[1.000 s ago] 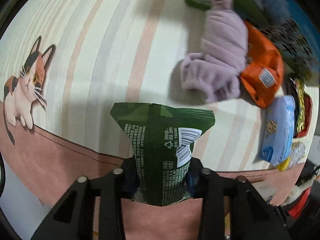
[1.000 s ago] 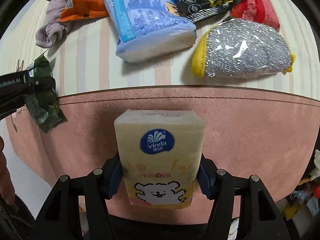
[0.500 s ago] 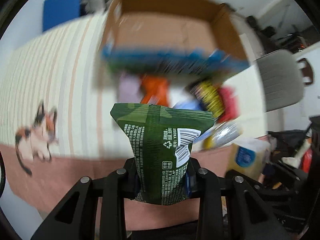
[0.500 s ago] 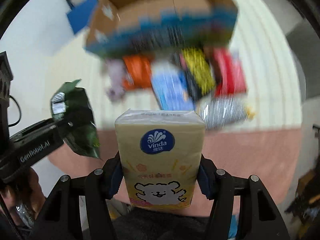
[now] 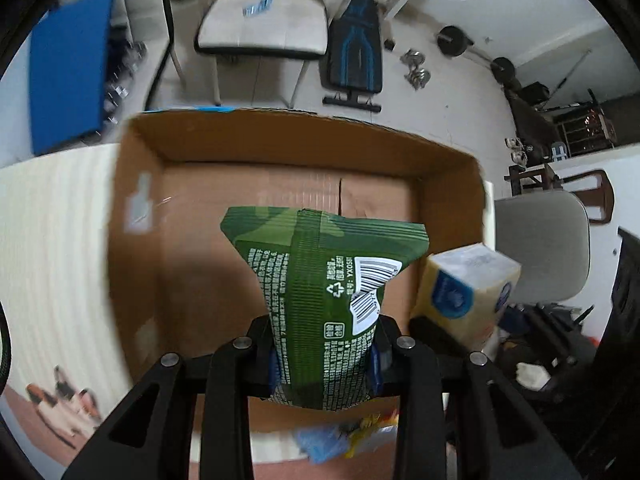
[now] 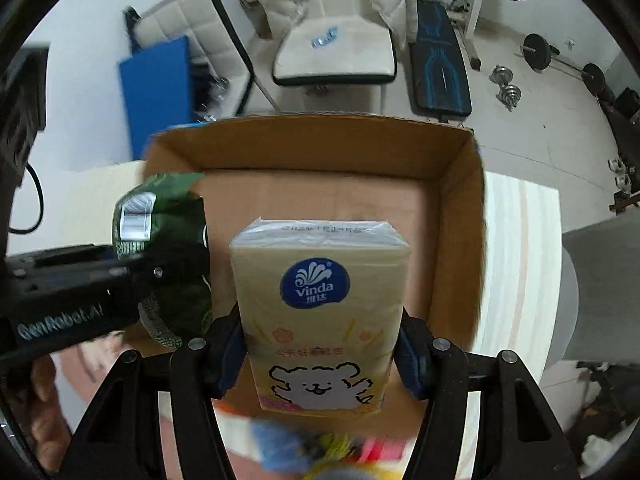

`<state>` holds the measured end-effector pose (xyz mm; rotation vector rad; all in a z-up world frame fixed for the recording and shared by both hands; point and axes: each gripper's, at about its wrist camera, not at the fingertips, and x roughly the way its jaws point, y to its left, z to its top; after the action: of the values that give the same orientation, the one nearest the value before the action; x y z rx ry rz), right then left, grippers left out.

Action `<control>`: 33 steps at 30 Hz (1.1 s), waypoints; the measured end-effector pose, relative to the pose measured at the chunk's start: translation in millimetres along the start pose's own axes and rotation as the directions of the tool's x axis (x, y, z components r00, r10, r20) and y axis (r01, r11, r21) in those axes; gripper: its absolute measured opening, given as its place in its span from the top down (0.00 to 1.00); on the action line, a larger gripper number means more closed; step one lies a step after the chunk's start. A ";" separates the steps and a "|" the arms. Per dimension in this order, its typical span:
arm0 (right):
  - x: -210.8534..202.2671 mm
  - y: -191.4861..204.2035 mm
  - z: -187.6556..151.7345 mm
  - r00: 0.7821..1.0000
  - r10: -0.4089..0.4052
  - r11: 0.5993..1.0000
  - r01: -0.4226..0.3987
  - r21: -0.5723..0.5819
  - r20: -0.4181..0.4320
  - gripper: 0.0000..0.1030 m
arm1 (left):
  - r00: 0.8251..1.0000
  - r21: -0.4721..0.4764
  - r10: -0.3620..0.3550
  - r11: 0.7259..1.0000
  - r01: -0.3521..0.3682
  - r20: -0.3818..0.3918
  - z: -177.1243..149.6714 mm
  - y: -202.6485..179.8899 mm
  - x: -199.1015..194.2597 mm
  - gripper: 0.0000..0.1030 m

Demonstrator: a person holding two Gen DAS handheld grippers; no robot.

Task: Organize soft objects
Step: 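Carry both packs into the cardboard box and open both tools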

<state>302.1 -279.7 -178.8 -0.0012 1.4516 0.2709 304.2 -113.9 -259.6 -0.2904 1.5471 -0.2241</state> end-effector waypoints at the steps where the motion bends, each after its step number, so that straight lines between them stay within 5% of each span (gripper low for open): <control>1: 5.1 0.2 4.2 1.000 -0.006 1.000 0.006 0.000 -0.009 0.37 | 1.000 -0.004 -0.005 1.000 0.005 -0.022 18.9 -5.0 -0.8 0.72; 6: 36.8 -12.8 38.0 0.998 -0.037 0.999 0.037 -0.003 -0.053 0.37 | 0.994 0.007 0.027 1.000 -0.026 -0.102 74.3 -26.3 32.0 0.72; 11: 74.8 -39.3 91.8 0.996 -0.054 0.999 0.054 -0.002 -0.077 0.37 | 0.991 0.033 0.042 0.999 -0.038 -0.129 98.0 -38.7 57.6 0.72; 18: 100.1 -54.7 106.3 0.995 -0.030 0.999 0.033 0.024 -0.092 0.36 | 0.983 0.059 0.104 0.994 -0.096 -0.150 106.4 -48.4 71.1 0.70; 21: 102.6 -58.2 106.0 0.994 -0.040 0.999 0.043 0.026 -0.100 0.36 | 0.983 0.031 0.105 0.994 -0.102 -0.149 105.4 -42.2 67.8 0.60; 24: 99.5 -56.0 104.9 0.994 -0.066 0.998 0.068 0.019 -0.087 0.32 | 0.984 0.042 0.137 0.990 -0.133 -0.110 105.6 -39.5 63.2 0.26; 33: 69.1 -53.5 87.9 0.994 -0.093 0.995 0.095 0.030 -0.061 0.00 | 0.967 0.081 0.253 0.964 -0.255 0.036 81.3 -41.5 17.5 0.05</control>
<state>404.4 -304.5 -244.2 -0.0510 1.5101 0.1716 387.4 -155.3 -262.8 -0.0260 1.5289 -0.0834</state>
